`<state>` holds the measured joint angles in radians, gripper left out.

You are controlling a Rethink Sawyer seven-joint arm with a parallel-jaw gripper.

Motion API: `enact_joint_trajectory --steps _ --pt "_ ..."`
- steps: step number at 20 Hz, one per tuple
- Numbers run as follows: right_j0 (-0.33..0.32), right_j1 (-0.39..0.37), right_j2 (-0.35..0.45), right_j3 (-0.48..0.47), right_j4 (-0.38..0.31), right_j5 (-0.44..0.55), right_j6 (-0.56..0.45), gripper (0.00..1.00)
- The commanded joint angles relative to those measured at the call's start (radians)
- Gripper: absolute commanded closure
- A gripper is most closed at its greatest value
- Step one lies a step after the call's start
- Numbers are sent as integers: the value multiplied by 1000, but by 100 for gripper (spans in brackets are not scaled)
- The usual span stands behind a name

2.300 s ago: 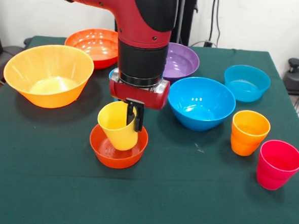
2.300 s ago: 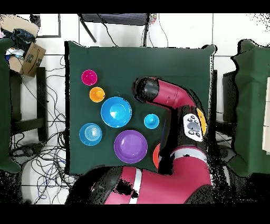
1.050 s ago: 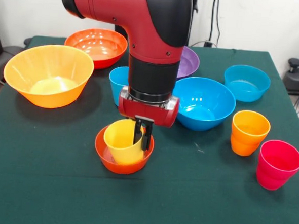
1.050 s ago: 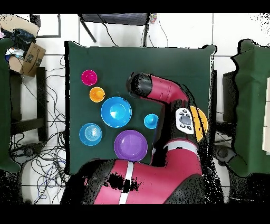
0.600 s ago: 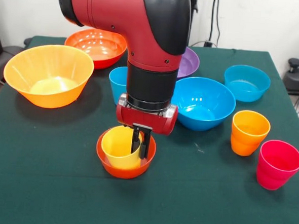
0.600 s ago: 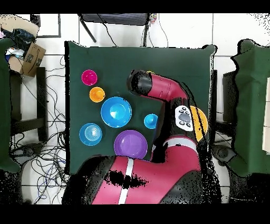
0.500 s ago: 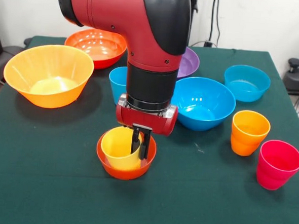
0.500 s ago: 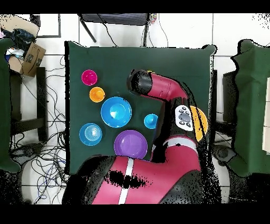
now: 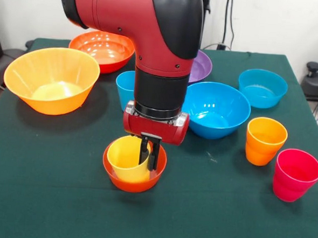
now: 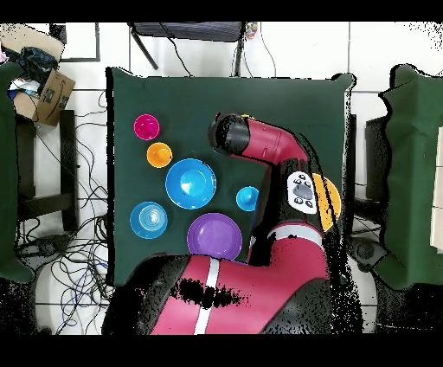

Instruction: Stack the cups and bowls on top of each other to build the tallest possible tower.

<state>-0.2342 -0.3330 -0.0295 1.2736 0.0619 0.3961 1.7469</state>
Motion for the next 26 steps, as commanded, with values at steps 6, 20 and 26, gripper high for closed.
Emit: enact_joint_trajectory --steps 6,20,26 --pt "10 31 116 -41 -9 4 60 100" --pt "13 77 124 -114 -4 33 50 100" --pt "13 54 116 -68 2 61 67 100"
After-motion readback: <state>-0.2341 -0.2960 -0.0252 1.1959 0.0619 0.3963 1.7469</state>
